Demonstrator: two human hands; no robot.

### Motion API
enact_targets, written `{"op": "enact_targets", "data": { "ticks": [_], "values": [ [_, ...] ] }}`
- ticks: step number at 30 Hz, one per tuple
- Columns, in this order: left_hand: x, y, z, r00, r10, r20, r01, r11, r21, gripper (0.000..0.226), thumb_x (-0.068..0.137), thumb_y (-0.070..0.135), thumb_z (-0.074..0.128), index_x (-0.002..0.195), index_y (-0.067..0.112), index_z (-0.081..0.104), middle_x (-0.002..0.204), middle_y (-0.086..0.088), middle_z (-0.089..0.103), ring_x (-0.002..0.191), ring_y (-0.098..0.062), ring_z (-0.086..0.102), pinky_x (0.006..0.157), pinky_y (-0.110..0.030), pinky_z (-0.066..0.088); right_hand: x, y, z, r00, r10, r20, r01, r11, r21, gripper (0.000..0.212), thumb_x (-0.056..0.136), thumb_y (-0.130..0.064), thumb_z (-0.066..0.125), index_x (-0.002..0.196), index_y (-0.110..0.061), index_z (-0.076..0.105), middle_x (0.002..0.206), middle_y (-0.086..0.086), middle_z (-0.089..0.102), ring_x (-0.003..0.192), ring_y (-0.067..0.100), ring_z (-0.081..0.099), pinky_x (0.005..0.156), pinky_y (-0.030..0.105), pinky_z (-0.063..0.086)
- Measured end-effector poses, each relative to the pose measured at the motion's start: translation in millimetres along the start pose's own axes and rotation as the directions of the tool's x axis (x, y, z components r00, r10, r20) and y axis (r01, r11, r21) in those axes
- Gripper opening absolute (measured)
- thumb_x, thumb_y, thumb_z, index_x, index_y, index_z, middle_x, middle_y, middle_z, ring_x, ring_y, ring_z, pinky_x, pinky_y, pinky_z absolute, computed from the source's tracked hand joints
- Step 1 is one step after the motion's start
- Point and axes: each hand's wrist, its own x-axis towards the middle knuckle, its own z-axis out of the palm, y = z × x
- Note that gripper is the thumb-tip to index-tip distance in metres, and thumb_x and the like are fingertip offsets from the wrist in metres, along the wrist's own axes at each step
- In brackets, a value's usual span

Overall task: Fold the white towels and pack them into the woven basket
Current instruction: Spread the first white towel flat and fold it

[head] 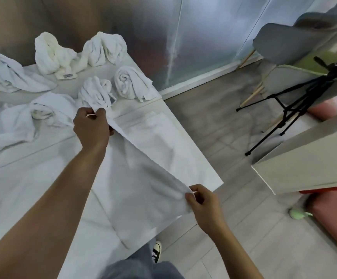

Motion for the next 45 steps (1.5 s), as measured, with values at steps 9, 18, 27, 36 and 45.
{"op": "enact_targets", "data": {
  "ticks": [9, 18, 27, 36, 45],
  "values": [
    [-7, -18, 127, 0.981, -0.019, 0.193, -0.018, 0.982, 0.187, 0.021, 0.08, 0.034, 0.056, 0.091, 0.016, 0.058, 0.079, -0.003, 0.07, 0.067, -0.03, 0.071, 0.067, -0.047, 0.061, 76, 40, -52, 0.975, 0.143, -0.173, -0.164, 0.98, -0.115, 0.016, 0.099, -0.023, 0.06, 0.088, -0.033, 0.066, 0.069, -0.005, 0.068, 0.053, 0.002, 0.059, 0.054, 0.029, 0.048],
    [-51, -92, 120, 0.92, -0.124, 0.371, -0.041, 0.913, 0.406, 0.02, 0.092, 0.037, 0.063, 0.108, 0.03, 0.054, 0.087, 0.005, 0.067, 0.089, -0.026, 0.067, 0.078, -0.044, 0.059, 153, 103, -70, 0.965, 0.253, -0.072, -0.262, 0.889, -0.375, 0.01, 0.099, -0.029, 0.057, 0.101, -0.021, 0.063, 0.083, -0.003, 0.069, 0.067, 0.02, 0.066, 0.061, 0.034, 0.053],
    [-183, -204, -32, 0.954, -0.3, -0.008, 0.218, 0.674, 0.706, 0.026, 0.091, 0.018, 0.065, 0.116, 0.014, 0.057, 0.108, -0.011, 0.062, 0.098, -0.034, 0.06, 0.089, -0.043, 0.047, 163, 110, -73, 0.988, 0.15, 0.042, -0.125, 0.923, -0.363, 0.015, 0.095, -0.032, 0.063, 0.104, -0.022, 0.055, 0.097, -0.001, 0.064, 0.084, 0.021, 0.062, 0.074, 0.038, 0.053],
    [-242, -237, -58, 0.786, -0.609, -0.105, 0.595, 0.701, 0.392, 0.034, 0.091, 0.027, 0.073, 0.115, 0.006, 0.063, 0.104, -0.01, 0.066, 0.093, -0.029, 0.063, 0.08, -0.034, 0.048, 165, 125, -55, 0.96, 0.274, 0.063, -0.244, 0.923, -0.298, 0.054, 0.092, -0.038, 0.069, 0.134, -0.006, 0.059, 0.121, 0.009, 0.067, 0.11, 0.029, 0.064, 0.094, 0.041, 0.052],
    [-266, -233, -64, 0.756, -0.652, -0.061, 0.655, 0.752, 0.071, 0.015, 0.098, 0.019, 0.063, 0.1, 0.004, 0.06, 0.091, -0.017, 0.073, 0.081, -0.029, 0.07, 0.08, -0.041, 0.058, 130, 128, -79, 0.985, 0.129, 0.112, -0.121, 0.99, -0.074, 0.032, 0.098, -0.032, 0.066, 0.081, -0.009, 0.052, 0.071, 0.002, 0.053, 0.064, 0.019, 0.052, 0.065, 0.038, 0.048]
  ]
}}
